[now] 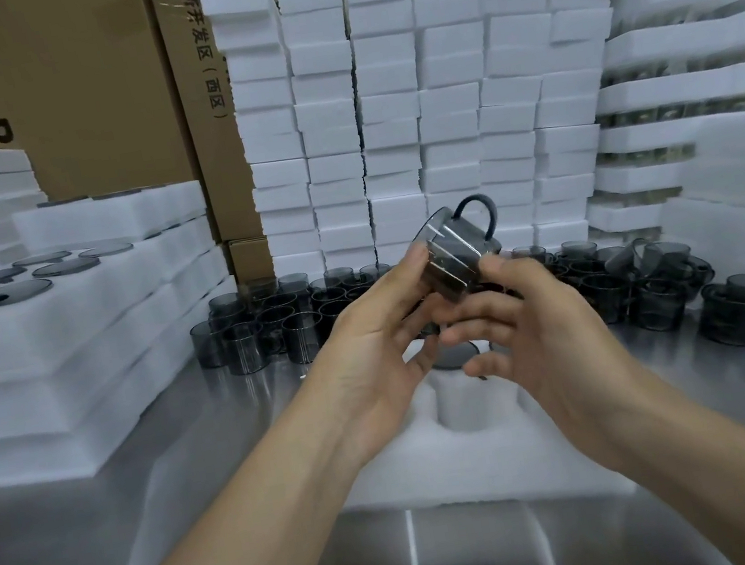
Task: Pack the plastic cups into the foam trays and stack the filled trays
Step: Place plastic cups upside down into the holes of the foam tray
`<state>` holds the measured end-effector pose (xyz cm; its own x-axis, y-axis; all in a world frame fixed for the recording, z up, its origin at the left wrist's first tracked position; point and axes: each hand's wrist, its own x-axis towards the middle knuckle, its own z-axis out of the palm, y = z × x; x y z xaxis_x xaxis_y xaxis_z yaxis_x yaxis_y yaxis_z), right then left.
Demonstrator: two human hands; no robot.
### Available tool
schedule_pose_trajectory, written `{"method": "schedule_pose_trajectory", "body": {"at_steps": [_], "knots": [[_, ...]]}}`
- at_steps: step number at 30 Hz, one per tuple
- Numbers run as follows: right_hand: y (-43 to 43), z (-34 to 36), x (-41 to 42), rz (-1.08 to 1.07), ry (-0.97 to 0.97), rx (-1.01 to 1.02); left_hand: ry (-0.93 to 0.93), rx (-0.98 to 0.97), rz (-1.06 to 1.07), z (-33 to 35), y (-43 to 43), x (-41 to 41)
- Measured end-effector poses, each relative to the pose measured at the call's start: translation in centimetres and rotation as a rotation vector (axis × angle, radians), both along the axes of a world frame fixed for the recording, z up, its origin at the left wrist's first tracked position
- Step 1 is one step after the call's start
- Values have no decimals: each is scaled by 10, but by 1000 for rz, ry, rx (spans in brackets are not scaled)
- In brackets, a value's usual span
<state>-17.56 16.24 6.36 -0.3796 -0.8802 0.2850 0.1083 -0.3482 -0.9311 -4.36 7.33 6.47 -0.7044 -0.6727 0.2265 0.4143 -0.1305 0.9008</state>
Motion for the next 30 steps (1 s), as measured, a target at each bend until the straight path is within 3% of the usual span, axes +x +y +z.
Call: {"method": "schedule_pose_trajectory", "body": {"at_steps": [9,17,20,24,30], "knots": [[-2,-4,-1,-32,94,-22,-9,-9,90,-1,2,1],[0,4,-2,76,-10,127,-53,-135,116,2,-1,2],[-1,3,-2,15,3,131,-59,-152,163,2,-2,2],[-1,-3,-3,-165,202,25,-110,-196,269,3,-6,6],[8,4,-12,-47,484,-17,-242,-292,133,2,-15,12]]}}
